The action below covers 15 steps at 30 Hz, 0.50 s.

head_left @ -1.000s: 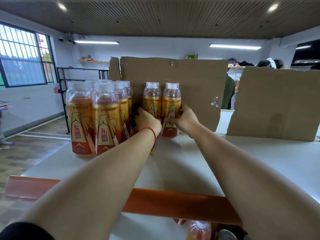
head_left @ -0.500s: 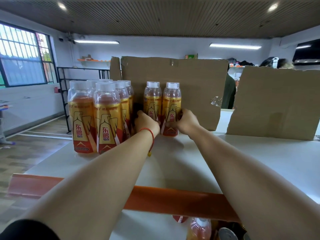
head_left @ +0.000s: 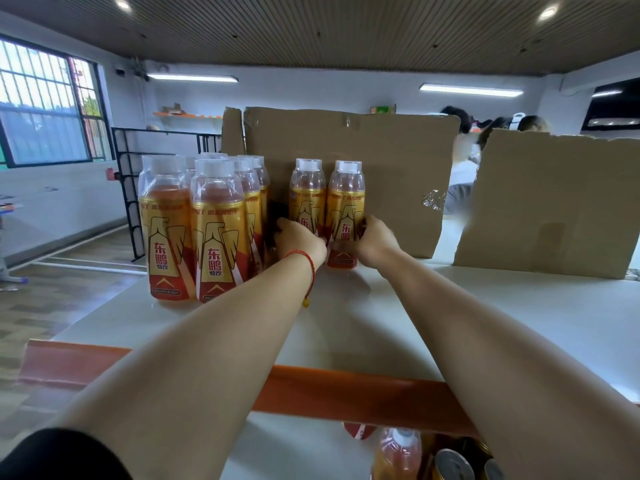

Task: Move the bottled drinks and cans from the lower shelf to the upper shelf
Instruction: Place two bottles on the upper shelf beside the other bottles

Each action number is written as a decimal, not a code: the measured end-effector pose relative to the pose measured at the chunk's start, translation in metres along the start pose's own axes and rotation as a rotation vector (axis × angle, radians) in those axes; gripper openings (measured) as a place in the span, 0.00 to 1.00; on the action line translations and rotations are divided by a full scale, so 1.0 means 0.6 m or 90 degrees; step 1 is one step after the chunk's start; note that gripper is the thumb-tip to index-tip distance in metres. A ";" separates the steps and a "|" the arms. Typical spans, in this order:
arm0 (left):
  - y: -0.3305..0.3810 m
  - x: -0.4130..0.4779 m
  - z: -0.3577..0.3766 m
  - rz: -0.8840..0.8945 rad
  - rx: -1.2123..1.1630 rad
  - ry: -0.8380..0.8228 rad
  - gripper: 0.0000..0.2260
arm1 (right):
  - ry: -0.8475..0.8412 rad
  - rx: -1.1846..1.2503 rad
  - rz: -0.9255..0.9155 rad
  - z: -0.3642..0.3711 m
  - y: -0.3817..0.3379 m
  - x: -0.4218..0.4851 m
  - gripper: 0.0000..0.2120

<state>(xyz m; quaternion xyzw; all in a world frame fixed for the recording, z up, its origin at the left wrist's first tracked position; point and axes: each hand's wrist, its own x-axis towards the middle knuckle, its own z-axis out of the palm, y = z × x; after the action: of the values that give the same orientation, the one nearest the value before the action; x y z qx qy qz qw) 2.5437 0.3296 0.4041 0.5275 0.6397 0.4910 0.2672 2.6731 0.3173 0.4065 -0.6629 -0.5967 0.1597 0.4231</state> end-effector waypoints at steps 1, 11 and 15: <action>0.004 -0.003 -0.001 -0.006 0.003 0.002 0.35 | -0.004 -0.007 0.004 -0.002 -0.001 -0.002 0.30; 0.017 -0.077 -0.034 0.023 -0.135 -0.056 0.30 | 0.009 -0.021 0.046 -0.047 -0.038 -0.095 0.18; 0.005 -0.167 -0.081 0.118 -0.250 -0.099 0.18 | 0.070 0.010 -0.006 -0.063 -0.029 -0.161 0.14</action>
<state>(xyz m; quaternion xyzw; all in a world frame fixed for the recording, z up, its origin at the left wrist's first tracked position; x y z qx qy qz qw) 2.5333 0.2187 0.4074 0.5582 0.4581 0.5863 0.3670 2.6660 0.2128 0.4135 -0.6644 -0.5748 0.1256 0.4608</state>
